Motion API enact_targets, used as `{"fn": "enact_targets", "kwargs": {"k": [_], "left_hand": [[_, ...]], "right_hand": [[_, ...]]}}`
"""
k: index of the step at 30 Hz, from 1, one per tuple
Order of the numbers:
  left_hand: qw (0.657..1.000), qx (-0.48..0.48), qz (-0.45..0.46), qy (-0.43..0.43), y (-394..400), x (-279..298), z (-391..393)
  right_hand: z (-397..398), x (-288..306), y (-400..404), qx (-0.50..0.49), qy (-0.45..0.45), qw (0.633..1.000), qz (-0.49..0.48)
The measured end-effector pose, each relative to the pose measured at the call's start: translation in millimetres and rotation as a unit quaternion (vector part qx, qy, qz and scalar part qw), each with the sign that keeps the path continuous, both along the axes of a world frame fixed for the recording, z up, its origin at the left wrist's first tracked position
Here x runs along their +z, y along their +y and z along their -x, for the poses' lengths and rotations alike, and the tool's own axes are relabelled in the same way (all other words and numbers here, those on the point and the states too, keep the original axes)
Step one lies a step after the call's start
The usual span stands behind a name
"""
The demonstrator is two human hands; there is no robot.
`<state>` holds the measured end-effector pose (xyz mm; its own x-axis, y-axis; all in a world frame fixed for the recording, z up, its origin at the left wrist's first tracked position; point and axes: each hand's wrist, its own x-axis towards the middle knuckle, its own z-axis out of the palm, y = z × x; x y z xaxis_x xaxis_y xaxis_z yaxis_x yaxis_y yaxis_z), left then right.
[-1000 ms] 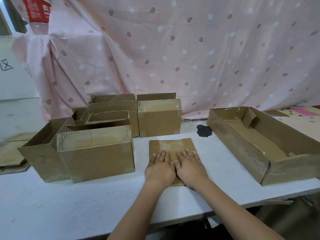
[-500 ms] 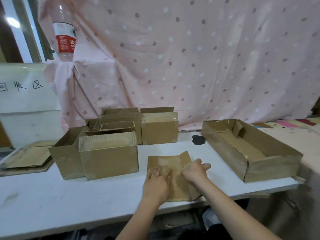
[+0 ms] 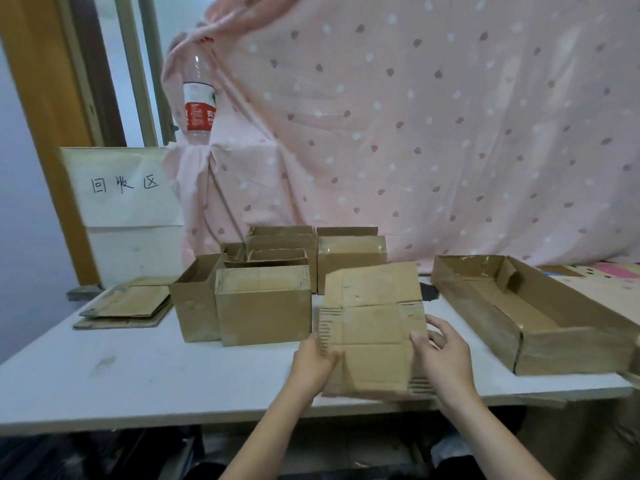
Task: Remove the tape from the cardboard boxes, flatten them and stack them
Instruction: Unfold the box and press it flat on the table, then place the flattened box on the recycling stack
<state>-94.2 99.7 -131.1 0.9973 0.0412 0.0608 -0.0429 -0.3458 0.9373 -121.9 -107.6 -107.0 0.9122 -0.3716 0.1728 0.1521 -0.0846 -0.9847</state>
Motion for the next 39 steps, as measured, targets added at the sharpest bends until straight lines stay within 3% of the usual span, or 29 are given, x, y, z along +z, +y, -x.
{"fn": "enact_targets", "kwargs": {"k": [6,13,20,26,34,39], "left_hand": [[0.978,0.058,0.174,-0.096,51.1,46.2,15.4],[0.950,0.189,0.183,-0.167,163.3,95.0,21.4],[0.927,0.295,0.154,-0.172,281.0,112.5,14.4],[0.913,0.370,0.085,-0.148,388.1,103.5,-17.5],[0.917,0.388,-0.075,-0.051,488.7,70.0,-84.0],[0.926,0.369,-0.083,-0.005,518.0,56.2,-120.3]], "right_hand": [[1.9,42.9,49.6,0.054,-0.085,0.994,-0.031],[-36.9,81.6,169.4,0.143,-0.128,0.981,-0.027],[-72.1,103.2,307.1,0.181,-0.138,0.973,0.036],[-106.4,89.2,416.7,0.215,-0.089,0.970,0.076],[-145.5,68.5,522.5,0.223,0.024,0.941,0.252],[-173.3,72.9,558.9,0.202,0.076,0.876,0.431]]}}
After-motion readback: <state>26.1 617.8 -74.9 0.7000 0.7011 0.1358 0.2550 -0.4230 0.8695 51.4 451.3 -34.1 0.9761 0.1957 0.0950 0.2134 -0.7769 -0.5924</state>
